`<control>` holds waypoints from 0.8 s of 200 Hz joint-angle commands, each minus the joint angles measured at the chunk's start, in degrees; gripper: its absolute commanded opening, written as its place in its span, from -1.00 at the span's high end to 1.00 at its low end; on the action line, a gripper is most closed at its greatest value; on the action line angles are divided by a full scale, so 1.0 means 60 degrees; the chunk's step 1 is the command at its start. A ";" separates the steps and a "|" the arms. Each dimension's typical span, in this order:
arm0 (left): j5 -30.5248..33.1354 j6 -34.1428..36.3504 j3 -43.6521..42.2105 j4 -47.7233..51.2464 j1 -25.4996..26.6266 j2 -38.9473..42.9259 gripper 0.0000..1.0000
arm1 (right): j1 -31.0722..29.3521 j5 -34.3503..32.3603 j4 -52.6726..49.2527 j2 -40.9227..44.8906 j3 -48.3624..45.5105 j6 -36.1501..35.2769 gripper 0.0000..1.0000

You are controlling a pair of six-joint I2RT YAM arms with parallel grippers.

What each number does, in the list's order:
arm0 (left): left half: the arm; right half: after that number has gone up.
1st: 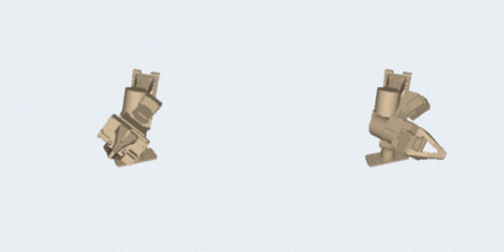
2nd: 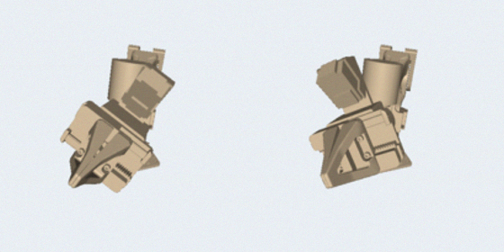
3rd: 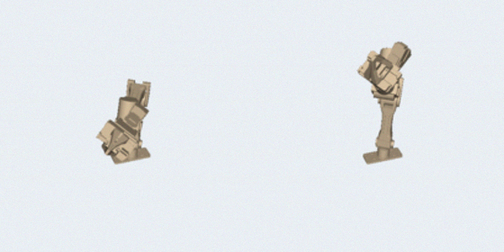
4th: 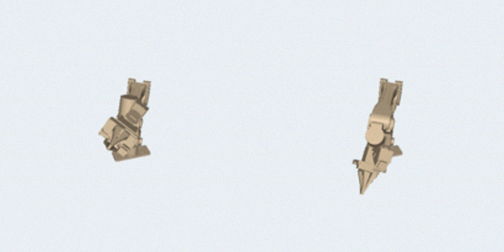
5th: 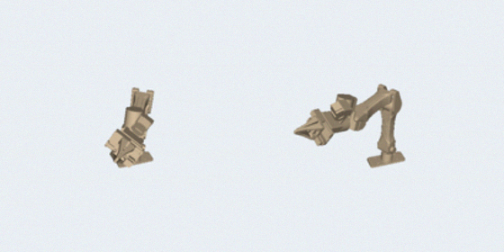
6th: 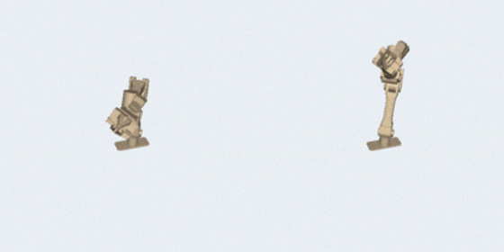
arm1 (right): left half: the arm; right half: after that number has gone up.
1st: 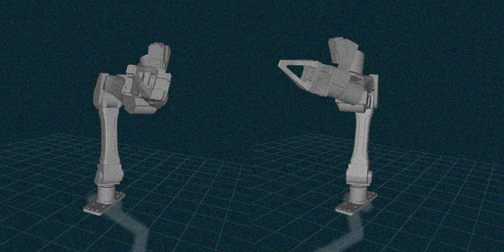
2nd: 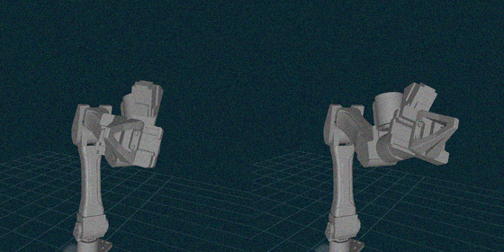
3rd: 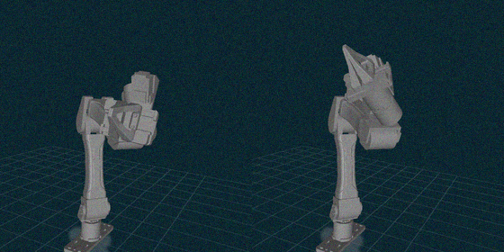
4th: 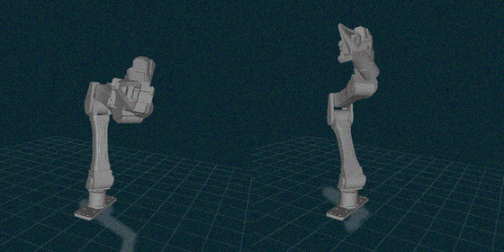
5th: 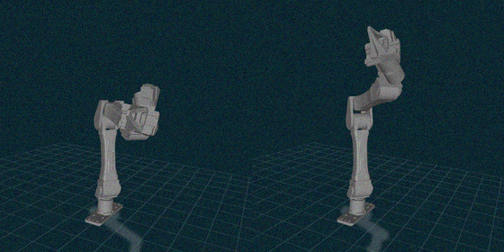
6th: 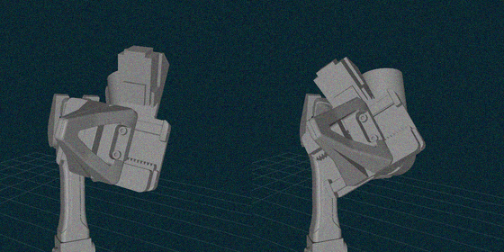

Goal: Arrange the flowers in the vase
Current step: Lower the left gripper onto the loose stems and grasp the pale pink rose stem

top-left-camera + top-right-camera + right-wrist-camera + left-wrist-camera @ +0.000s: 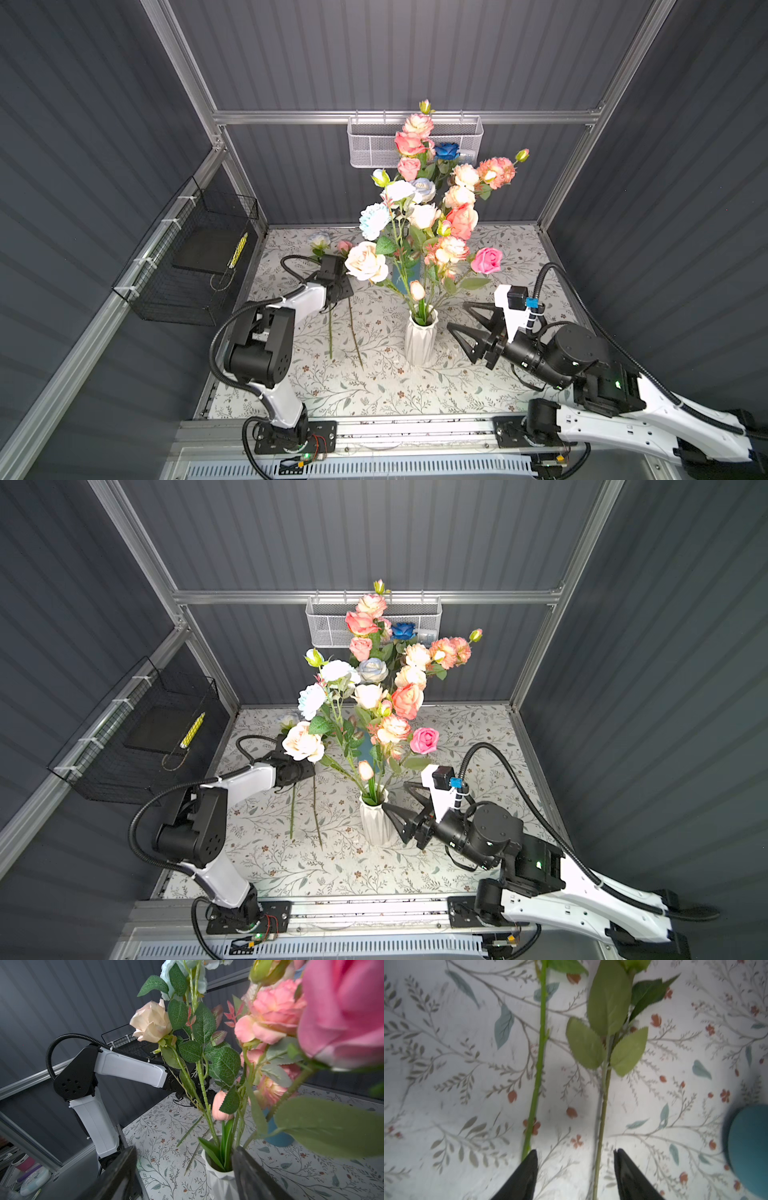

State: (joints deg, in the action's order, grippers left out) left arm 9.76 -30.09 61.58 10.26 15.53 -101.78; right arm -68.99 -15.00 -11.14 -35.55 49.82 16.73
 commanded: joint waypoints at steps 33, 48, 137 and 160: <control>0.0827 0.0553 0.1672 0.0573 0.0430 -0.1778 -0.08 | -0.0044 -0.0248 -0.0326 0.0168 -0.0027 0.0097 -0.49; 0.1031 0.0600 0.1998 0.0714 0.0593 -0.2159 -0.08 | -0.0044 -0.0296 -0.0341 0.0236 -0.0049 0.0075 -0.50; 0.1871 0.0722 0.2180 0.1548 0.0708 -0.2628 0.81 | -0.0043 -0.0596 -0.0327 0.0628 -0.0287 0.0068 -0.50; 0.1817 0.0743 0.1873 0.1301 0.0708 -0.2194 0.99 | -0.0044 -0.0592 -0.0314 0.0582 -0.0256 0.0061 -0.49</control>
State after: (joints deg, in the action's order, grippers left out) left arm 19.14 -26.04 75.99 14.28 20.21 -116.95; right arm -68.99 -17.43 -13.39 -32.51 48.40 16.95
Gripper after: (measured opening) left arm 0.045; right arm 0.748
